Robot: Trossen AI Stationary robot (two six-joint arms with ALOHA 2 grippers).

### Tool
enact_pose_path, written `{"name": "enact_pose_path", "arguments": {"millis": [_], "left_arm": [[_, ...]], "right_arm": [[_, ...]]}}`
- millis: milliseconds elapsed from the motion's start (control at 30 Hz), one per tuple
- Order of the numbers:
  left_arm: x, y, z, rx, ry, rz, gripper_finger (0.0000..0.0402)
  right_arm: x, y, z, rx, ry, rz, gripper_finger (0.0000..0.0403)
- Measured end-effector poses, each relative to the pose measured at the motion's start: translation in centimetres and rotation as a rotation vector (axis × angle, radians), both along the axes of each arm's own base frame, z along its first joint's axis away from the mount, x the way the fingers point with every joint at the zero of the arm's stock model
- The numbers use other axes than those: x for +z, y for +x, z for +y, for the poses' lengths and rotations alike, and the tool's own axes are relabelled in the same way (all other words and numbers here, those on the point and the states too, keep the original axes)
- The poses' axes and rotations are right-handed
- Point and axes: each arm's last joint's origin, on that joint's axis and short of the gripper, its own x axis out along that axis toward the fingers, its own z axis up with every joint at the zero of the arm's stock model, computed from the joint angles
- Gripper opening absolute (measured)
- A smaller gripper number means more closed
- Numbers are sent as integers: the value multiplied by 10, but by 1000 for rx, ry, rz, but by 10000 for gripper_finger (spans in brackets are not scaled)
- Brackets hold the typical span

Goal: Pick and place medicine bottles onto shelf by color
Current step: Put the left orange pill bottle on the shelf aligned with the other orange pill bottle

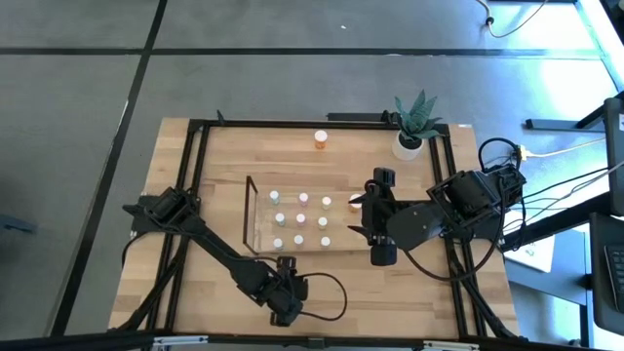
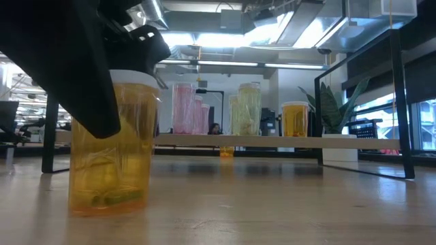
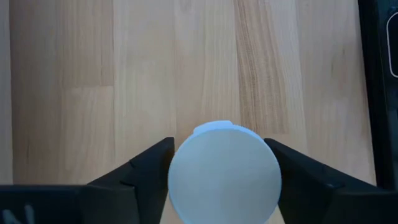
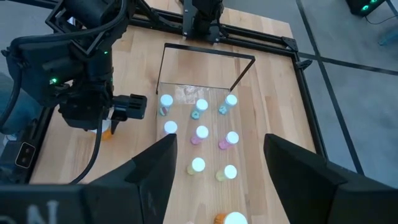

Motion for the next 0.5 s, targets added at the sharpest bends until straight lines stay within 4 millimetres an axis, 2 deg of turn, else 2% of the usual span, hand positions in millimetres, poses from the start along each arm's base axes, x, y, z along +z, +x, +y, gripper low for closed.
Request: {"name": "enact_pose_path", "arguments": {"millis": [400,500], "left_arm": [[1,0,-1,4,-3,-1,358],[6,2,-2,-3,-2,-4,377]], "right_arm": [[0,0,0,1,-1,0,241],[0,0,0,0,0,0,241]]}}
